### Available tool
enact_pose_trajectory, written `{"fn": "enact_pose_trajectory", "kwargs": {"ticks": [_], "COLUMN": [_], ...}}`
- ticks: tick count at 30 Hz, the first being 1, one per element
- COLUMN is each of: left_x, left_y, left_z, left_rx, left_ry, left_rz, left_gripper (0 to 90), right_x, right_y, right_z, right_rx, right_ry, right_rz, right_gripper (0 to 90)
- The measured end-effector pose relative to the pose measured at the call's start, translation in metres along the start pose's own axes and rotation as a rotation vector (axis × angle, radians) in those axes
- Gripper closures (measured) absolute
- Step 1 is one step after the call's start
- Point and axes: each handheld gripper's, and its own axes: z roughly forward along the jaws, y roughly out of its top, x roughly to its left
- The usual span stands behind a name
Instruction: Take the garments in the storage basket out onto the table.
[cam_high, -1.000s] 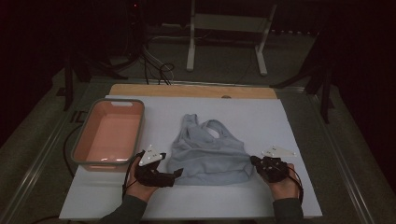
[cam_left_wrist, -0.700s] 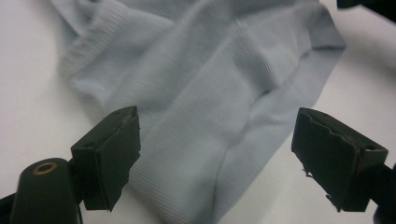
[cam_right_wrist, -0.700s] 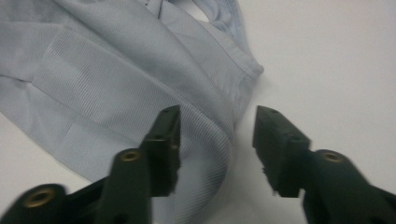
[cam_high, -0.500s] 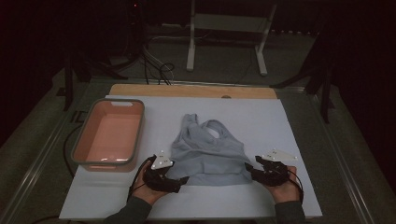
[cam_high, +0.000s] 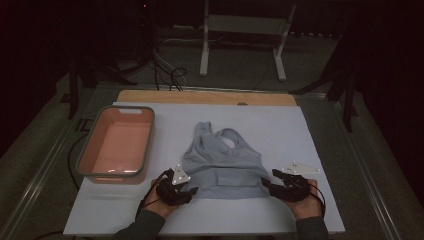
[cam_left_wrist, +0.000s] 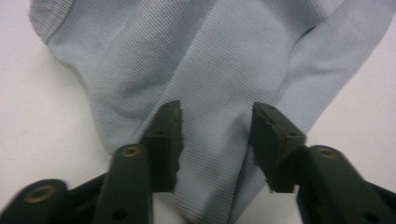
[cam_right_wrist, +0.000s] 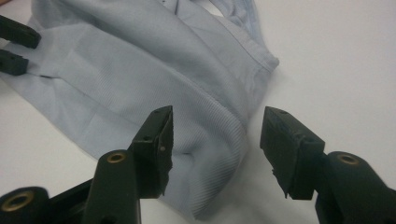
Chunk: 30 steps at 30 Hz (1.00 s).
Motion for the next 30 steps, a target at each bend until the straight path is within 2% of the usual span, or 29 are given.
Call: {"fn": "enact_pose_trajectory", "kwargs": {"ticks": [2, 6, 11, 13, 17, 21, 22, 23, 30], "left_x": [0.001, 0.006, 0.012, 0.015, 0.017, 0.023, 0.024, 0.025, 0.023], "left_y": [0.0, -0.002, -0.004, -0.004, -0.005, -0.008, -0.01, -0.01, -0.014], "left_z": [-0.001, -0.006, -0.013, -0.022, -0.033, -0.044, -0.046, -0.048, -0.055], "left_rx": [0.005, 0.005, -0.014, -0.049, -0.087, -0.125, -0.129, -0.133, -0.139], "left_ry": [0.004, -0.012, -0.031, -0.044, -0.038, -0.036, -0.034, -0.031, -0.034], "left_rz": [0.008, -0.008, -0.041, -0.072, -0.09, -0.132, -0.136, -0.142, -0.146], "left_gripper": [68.0, 84.9, 87.0, 87.2, 87.3, 87.3, 87.4, 87.4, 87.4], "right_x": [0.001, 0.003, 0.004, 0.004, 0.005, 0.005, 0.005, 0.005, 0.003], "right_y": [0.0, -0.002, -0.005, -0.007, -0.008, -0.009, -0.009, -0.009, -0.009], "right_z": [-0.001, -0.001, 0.0, 0.002, 0.004, 0.007, 0.008, 0.01, 0.016], "right_rx": [-0.002, 0.008, 0.018, 0.029, 0.043, 0.057, 0.063, 0.073, 0.082], "right_ry": [0.007, 0.011, 0.026, 0.044, 0.053, 0.059, 0.059, 0.056, 0.042], "right_rz": [-0.004, -0.008, -0.013, -0.019, -0.029, -0.034, -0.035, -0.032, -0.022], "right_gripper": [44.5, 45.6, 48.3, 50.8, 52.2, 55.5, 56.5, 61.8, 63.1]}}
